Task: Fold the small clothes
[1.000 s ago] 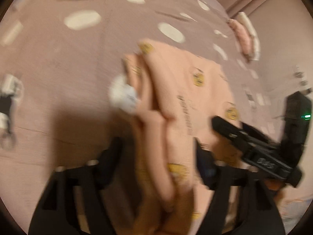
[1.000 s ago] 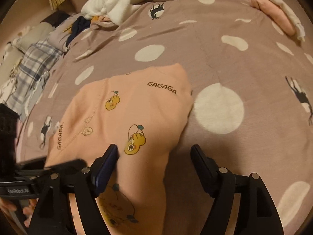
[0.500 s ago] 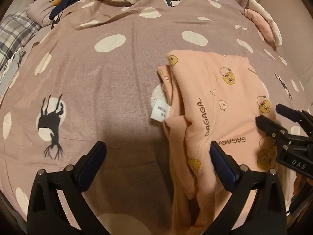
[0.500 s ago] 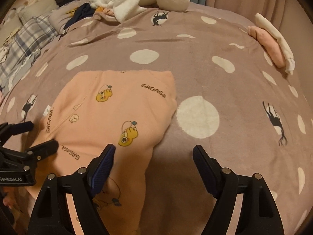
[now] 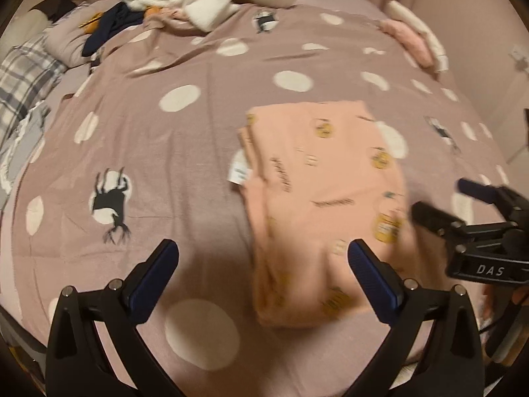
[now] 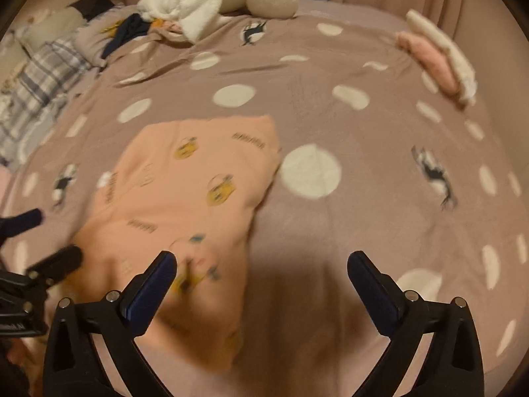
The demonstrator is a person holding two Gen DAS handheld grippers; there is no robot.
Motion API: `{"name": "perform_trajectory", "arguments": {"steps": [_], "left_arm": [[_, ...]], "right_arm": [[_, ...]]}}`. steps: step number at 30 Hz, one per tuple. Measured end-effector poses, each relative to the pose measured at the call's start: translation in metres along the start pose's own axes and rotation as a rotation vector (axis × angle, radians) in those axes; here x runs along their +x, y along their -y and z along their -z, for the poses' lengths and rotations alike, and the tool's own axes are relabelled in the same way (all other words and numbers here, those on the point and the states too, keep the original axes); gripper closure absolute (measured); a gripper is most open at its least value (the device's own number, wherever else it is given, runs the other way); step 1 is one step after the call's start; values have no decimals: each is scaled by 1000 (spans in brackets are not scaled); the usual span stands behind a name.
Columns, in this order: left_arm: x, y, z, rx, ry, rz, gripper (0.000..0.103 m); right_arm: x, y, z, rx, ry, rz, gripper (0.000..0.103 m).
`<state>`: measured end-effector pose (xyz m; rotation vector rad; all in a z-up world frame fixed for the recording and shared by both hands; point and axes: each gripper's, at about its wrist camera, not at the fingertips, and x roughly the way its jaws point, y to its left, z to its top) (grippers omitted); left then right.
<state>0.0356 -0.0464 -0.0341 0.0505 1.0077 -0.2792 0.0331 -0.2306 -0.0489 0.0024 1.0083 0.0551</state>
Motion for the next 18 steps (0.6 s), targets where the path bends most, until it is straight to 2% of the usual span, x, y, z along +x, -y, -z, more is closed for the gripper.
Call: {"name": "perform_trajectory", "arguments": {"steps": [3,4,7,9,15,18], "left_arm": [[-6,1,4,-30,-16,36,0],[-7,2,5,-35,-19,28,0],[-11,8,9,-4,-7,-57,0],[-15,11,12,8,15,-89,0],[-20,16,19,20,10,-55,0],[-24,21,23,25,26,-81,0]], "right_arm": [[-7,4,9,21,-11,-6,1],[-10,5,11,20,-10,15,1],[-18,9,17,24,-1,60,1],[-20,13,20,36,-4,65,1],[-22,16,26,40,-8,80,1],[-23,16,28,38,-12,71,1]]}}
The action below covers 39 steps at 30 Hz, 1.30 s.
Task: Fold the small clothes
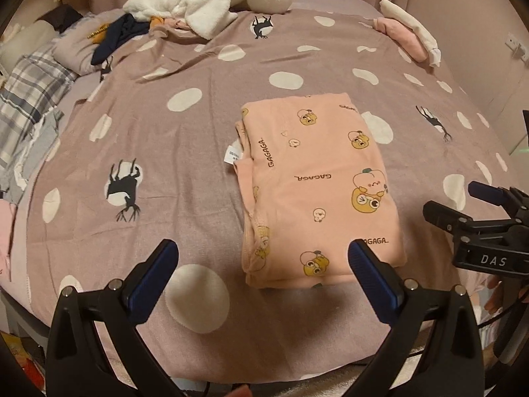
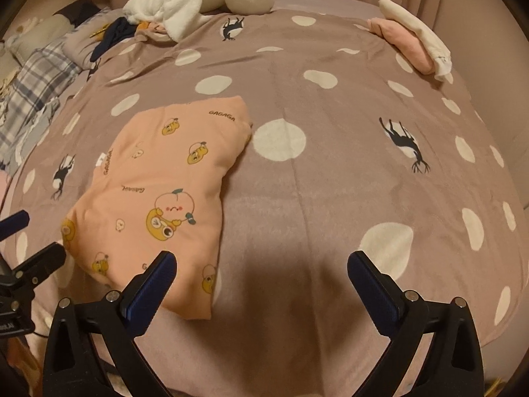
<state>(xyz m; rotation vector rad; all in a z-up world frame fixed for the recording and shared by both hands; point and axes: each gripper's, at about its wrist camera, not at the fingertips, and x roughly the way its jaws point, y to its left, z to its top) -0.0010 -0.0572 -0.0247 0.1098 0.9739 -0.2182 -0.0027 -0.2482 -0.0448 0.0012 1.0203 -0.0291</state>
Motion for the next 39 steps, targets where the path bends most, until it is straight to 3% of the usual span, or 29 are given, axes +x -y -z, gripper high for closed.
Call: {"name": "perform_trajectory", "arguments": {"steps": [4,9,39], "left_arm": [[-2,2,2,-8,-5,32,0],[-8,7,4,8,11,9,0],[-11,0,11,-17,-29,45,0]], "right_arm": [[-1,0,2,-14,-1,11,1],[-2,-1,4,-8,-3,10,1],[-5,-21,9,-57,-22,12,1]]}}
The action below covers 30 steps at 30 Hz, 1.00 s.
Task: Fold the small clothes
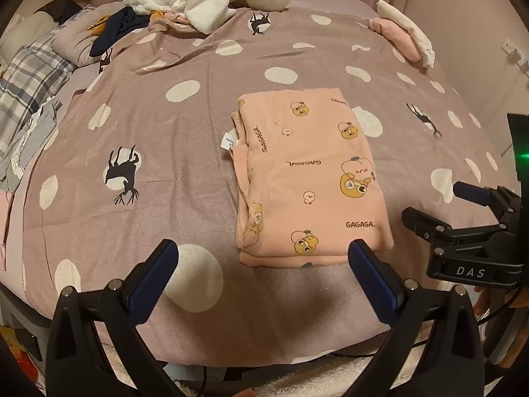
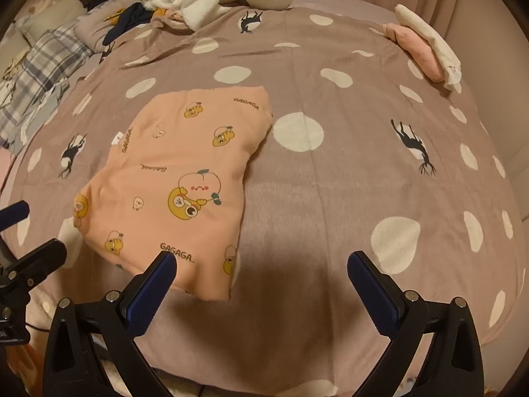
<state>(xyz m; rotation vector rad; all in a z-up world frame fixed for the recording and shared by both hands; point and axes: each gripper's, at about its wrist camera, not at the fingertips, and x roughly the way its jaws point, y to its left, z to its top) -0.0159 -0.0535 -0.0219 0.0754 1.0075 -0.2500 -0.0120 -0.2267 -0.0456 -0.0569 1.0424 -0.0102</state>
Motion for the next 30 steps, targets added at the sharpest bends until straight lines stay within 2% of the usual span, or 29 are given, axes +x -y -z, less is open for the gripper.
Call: {"name": "perform_trajectory", "arguments": {"steps": [30], "left_arm": [[11,5,-1,2,-30,-1,0]], "right_arm": [[10,0,4,-9,-36,3,1]]}}
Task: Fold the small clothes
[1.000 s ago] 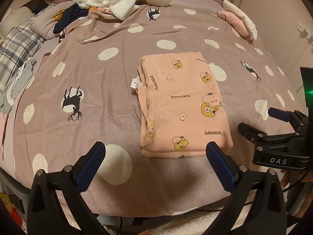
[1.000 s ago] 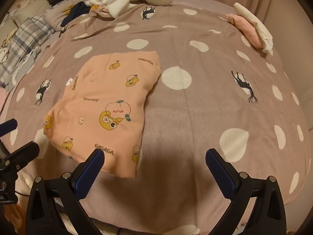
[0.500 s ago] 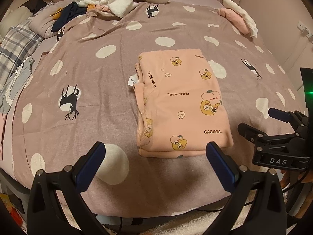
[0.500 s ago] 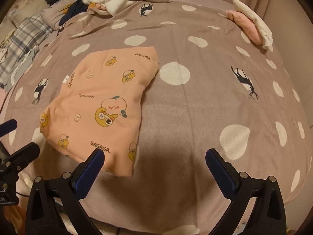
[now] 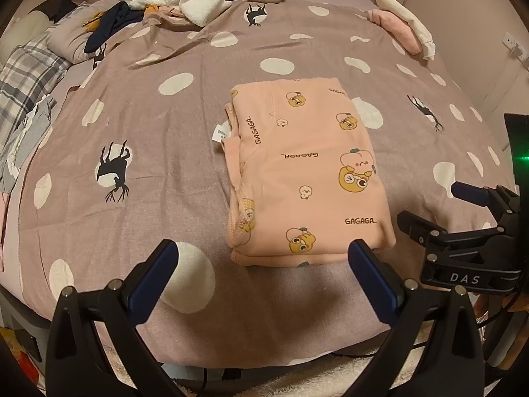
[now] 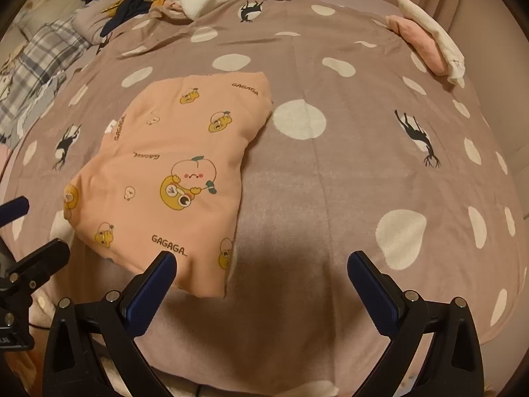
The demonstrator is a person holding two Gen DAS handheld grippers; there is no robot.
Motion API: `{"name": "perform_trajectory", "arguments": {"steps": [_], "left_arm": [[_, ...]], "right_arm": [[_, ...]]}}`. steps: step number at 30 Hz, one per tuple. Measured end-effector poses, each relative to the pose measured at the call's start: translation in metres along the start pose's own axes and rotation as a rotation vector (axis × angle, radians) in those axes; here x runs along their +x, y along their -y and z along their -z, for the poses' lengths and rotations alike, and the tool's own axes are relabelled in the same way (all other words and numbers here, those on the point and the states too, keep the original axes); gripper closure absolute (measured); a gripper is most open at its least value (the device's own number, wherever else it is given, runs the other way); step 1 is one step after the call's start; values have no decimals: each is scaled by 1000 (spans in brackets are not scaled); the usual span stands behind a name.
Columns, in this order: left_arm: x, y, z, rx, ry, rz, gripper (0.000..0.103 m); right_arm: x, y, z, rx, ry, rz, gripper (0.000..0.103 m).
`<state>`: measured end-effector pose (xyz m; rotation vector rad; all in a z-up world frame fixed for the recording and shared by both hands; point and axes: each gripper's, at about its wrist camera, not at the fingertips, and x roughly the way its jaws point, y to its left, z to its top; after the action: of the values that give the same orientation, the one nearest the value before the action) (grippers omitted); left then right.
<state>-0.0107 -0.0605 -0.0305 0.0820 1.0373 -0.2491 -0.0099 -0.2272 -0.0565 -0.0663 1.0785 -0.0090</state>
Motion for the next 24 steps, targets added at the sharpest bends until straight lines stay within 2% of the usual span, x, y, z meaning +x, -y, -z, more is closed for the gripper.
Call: {"name": "perform_trajectory", "arguments": {"steps": [17,24], "left_arm": [[4,0,1,-8,-15,4,0],[1,2,3,-5,13,-2,0]], "right_arm": [[6,-4,1,-16,-24,13,1],[9,-6,2,-24,-37,19,1]]}}
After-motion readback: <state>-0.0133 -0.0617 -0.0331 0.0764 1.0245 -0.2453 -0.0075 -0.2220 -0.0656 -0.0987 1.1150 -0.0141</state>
